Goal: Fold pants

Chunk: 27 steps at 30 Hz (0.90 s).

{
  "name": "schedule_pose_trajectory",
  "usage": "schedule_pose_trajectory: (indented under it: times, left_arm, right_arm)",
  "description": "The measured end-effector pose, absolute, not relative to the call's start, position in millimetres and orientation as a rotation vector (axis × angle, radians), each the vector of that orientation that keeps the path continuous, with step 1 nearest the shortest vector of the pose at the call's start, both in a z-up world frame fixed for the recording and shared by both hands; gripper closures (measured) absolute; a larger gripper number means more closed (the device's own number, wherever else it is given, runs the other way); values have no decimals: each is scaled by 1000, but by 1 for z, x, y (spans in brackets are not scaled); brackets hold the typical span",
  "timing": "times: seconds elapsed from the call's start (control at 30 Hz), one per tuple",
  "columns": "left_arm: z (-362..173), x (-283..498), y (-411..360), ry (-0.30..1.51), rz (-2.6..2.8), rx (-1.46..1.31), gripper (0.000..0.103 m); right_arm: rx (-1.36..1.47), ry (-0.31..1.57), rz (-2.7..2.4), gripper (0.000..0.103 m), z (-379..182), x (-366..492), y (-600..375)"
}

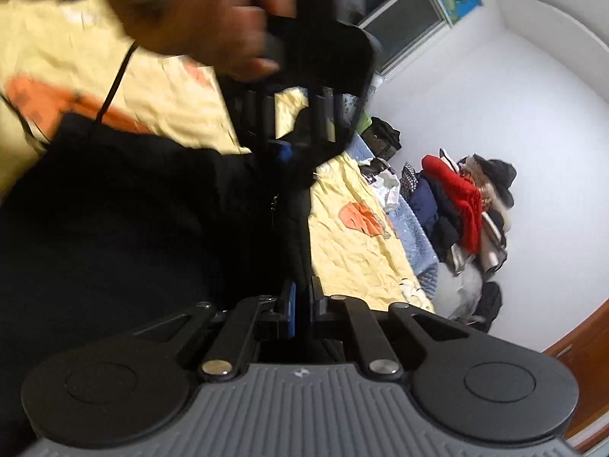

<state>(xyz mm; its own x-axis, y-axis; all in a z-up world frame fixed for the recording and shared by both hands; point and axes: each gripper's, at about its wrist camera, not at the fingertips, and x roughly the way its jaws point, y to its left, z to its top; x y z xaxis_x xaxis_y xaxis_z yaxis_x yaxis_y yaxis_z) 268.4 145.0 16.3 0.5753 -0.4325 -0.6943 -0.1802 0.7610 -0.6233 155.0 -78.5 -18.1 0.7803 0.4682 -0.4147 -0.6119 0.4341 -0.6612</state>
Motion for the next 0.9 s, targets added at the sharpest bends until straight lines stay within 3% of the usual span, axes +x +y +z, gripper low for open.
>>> schedule_pose_trajectory:
  times: [0.2, 0.37, 0.5, 0.63, 0.7, 0.77, 0.83, 0.87, 0.9]
  left_arm:
    - [12, 162, 134, 948, -170, -521, 95]
    - [-23, 146, 136, 1002, -114, -520, 94]
    - [-11, 132, 127, 954, -91, -438, 94]
    - [-17, 130, 118, 959, -64, -365, 80]
    - [-20, 130, 117, 944, -52, -348, 75]
    - [-12, 125, 112, 929, -41, -279, 57]
    - [-1, 115, 109, 910, 18, -184, 51]
    - [4, 110, 109, 900, 39, -158, 51]
    - [10, 106, 109, 881, 51, -139, 51]
  right_arm:
    - [-899, 193, 773, 97, -19, 75, -81]
    - [-895, 280, 825, 97, -45, 48, -72]
    - [-833, 303, 815, 97, -41, 46, -72]
    - [-837, 360, 805, 96, -49, 52, -68]
    - [-827, 316, 774, 90, -53, 50, -66]
    - [-816, 333, 743, 84, -47, 47, -68]
    - [-721, 335, 742, 76, -29, 39, -92]
    - [-650, 337, 716, 66, -19, 37, -108]
    - [-578, 351, 662, 44, -11, 40, -127]
